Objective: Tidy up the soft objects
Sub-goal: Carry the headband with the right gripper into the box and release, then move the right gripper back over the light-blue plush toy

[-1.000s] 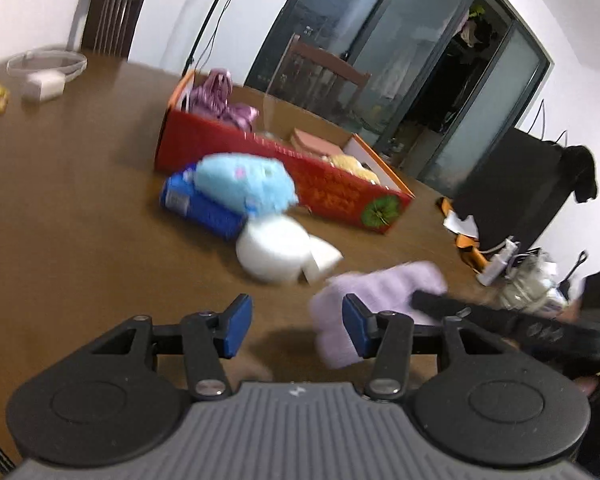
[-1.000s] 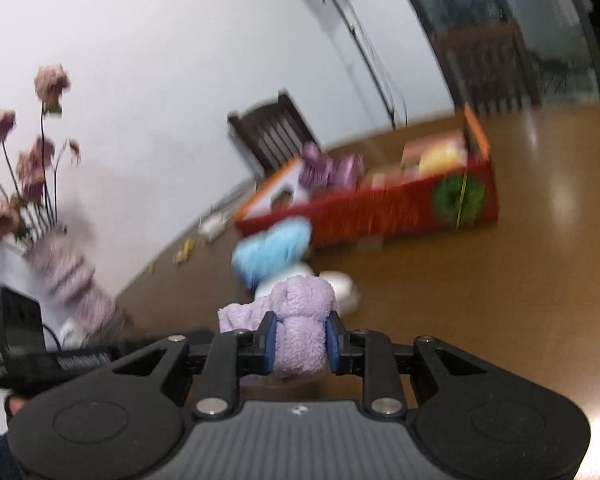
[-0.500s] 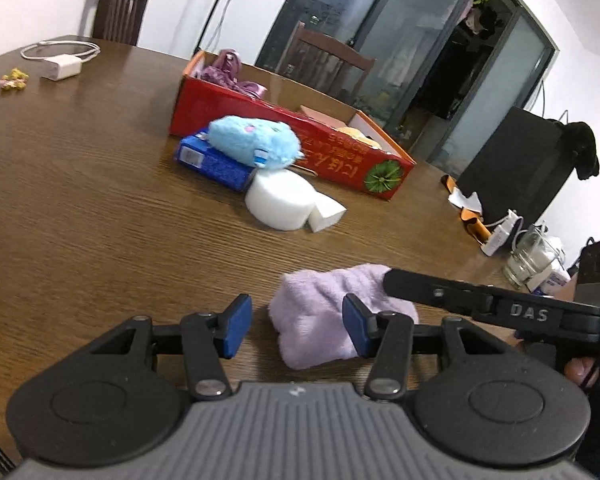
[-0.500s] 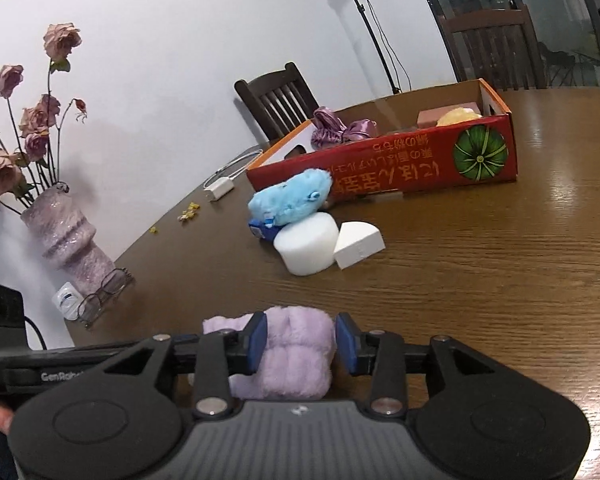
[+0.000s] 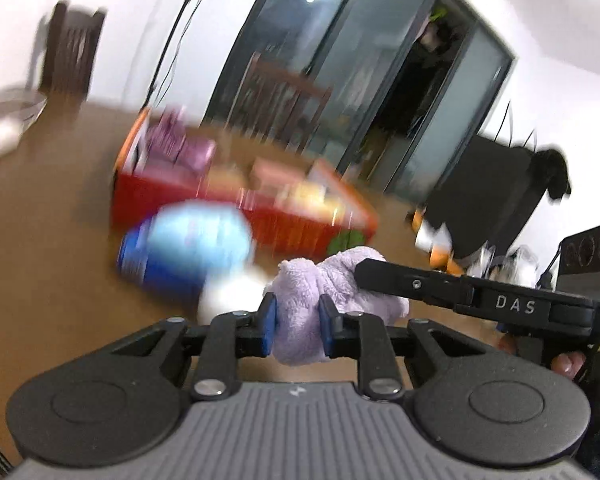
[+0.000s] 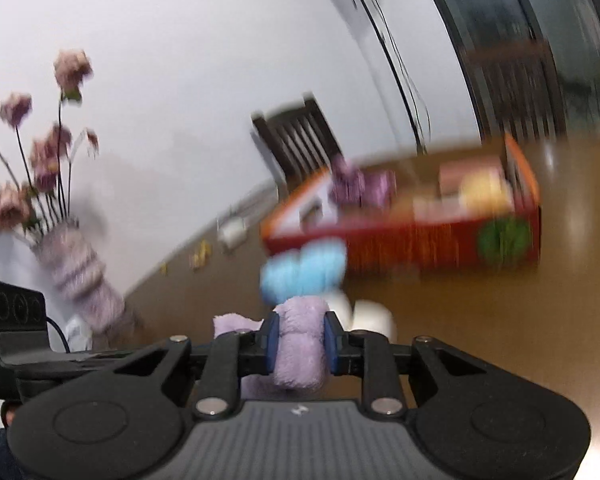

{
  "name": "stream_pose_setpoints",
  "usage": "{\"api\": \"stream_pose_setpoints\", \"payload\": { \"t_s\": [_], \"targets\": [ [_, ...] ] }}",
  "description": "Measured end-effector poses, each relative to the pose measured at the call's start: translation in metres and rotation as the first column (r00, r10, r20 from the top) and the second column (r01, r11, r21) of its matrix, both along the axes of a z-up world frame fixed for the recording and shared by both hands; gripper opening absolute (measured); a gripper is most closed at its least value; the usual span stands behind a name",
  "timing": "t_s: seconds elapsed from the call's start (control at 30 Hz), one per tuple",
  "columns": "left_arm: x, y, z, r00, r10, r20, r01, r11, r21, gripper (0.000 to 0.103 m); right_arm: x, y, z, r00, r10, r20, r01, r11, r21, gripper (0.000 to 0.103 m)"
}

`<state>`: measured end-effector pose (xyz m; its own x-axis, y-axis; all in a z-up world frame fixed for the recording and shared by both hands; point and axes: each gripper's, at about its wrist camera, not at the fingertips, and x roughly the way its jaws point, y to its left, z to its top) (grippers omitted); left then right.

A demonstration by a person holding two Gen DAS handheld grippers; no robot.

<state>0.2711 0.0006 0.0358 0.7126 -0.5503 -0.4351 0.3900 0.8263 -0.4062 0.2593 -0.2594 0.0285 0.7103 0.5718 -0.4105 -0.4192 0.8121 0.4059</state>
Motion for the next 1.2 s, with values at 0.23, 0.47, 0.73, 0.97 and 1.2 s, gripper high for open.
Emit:
{"api": "stream_pose_setpoints", "payload": {
  "t_s": [0.23,0.47,0.73,0.97,1.2],
  "targets": [
    [0.132,-0.017,0.041,0.999,0.008,0.053,-0.009,1.000,0.022,0.022,0.121,-0.013,0.046,0.996,-0.070,0.062,0.070,0.998,0.006,0.023],
    [0.275,-0.038,0.027,0.989,0.055,-0.140,-0.042,0.995,0.095,0.022,0.252,0.004,0.036,0.991,-0.135,-0.015,0.132,0.985,-0.115,0.023],
    [0.368,-0.059,-0.020,0.956,0.127,-0.266,-0.064,0.970,0.234,0.026,0.368,0.019,-0.015,0.951,-0.225,-0.214,0.173,0.956,-0.236,0.024],
    [0.352,-0.062,-0.002,0.981,0.117,-0.155,-0.064,0.948,0.313,0.054,0.376,0.022,-0.032,0.945,-0.246,-0.217,0.178,0.940,-0.293,0.034],
    [0.299,-0.042,0.054,0.996,0.092,-0.017,-0.081,0.940,0.332,0.057,0.339,0.017,0.017,0.965,-0.242,-0.096,0.206,0.936,-0.286,0.050]
  ]
}}
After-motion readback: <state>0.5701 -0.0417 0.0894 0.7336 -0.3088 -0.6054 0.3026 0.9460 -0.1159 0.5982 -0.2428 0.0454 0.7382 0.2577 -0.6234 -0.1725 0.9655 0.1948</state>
